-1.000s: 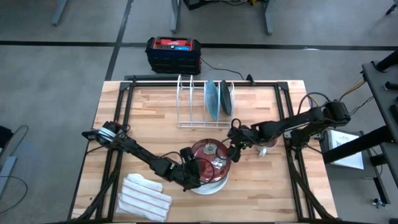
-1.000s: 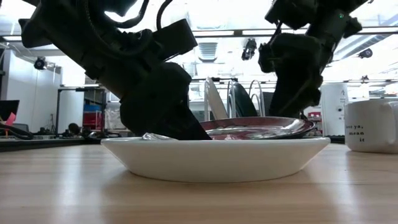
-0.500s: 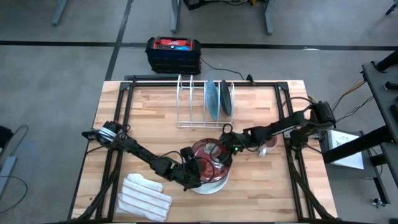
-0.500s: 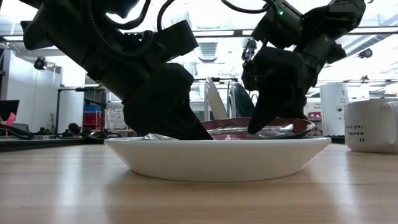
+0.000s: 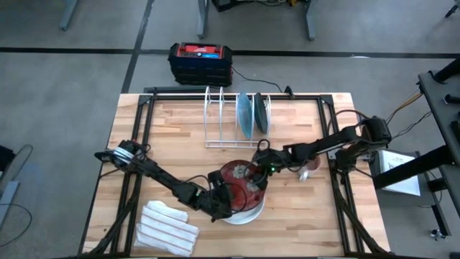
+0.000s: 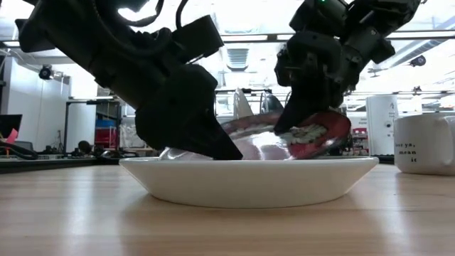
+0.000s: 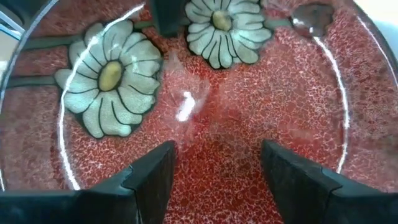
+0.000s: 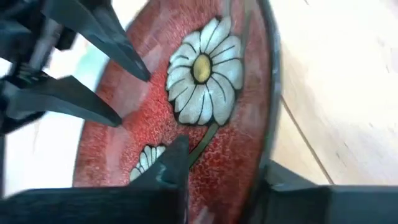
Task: Sort dishes
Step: Put the red plate in the dish rack
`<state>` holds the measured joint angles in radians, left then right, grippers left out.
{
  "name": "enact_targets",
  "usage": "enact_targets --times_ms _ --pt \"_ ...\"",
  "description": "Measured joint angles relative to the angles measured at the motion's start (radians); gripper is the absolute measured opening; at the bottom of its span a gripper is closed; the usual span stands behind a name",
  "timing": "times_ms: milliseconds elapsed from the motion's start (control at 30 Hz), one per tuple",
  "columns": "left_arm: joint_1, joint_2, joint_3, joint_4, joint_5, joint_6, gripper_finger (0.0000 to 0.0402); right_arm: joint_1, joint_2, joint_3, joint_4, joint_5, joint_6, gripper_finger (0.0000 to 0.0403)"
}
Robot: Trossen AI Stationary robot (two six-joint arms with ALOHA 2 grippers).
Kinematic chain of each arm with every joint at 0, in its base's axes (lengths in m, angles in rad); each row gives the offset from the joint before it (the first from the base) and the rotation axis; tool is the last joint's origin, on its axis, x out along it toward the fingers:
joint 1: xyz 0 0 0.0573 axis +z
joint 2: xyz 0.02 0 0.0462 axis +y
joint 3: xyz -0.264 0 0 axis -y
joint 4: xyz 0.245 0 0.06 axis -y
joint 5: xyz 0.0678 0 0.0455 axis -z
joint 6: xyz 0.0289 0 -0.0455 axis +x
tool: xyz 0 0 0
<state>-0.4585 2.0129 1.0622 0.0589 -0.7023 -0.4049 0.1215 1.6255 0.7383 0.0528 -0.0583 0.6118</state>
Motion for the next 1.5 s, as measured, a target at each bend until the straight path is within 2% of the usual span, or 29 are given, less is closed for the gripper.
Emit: enact_targets --times_ms 100,367,600,700,1000,1300,1500 --pt "-0.001 -0.001 0.002 0.003 -0.007 0.003 0.0231 -0.003 -0.031 0.0 -0.013 -0.005 0.015 0.0047" --pt "-0.003 -0.011 0.032 0.004 -0.009 0.053 0.0231 -0.01 -0.117 -0.002 -0.071 0.008 -0.05 0.0036" --pt "-0.009 -0.051 0.069 -0.067 -0.007 0.108 0.0231 -0.008 -0.189 -0.003 -0.077 0.027 -0.137 0.0019" --pt "-0.019 -0.071 0.105 -0.122 -0.003 0.155 0.0231 -0.006 -0.222 -0.003 -0.079 0.028 -0.205 0.0017" --pt "-0.023 -0.086 0.208 -0.276 -0.012 0.185 0.0231 -0.007 -0.279 -0.003 -0.108 0.047 -0.221 0.0016" --pt "-0.049 -0.113 0.265 -0.32 -0.011 0.239 0.0231 -0.002 -0.298 -0.003 -0.127 0.064 -0.284 0.0008" --pt "-0.078 -0.183 0.26 -0.324 -0.021 0.244 0.0231 0.01 -0.329 -0.003 -0.137 0.064 -0.369 0.0008"
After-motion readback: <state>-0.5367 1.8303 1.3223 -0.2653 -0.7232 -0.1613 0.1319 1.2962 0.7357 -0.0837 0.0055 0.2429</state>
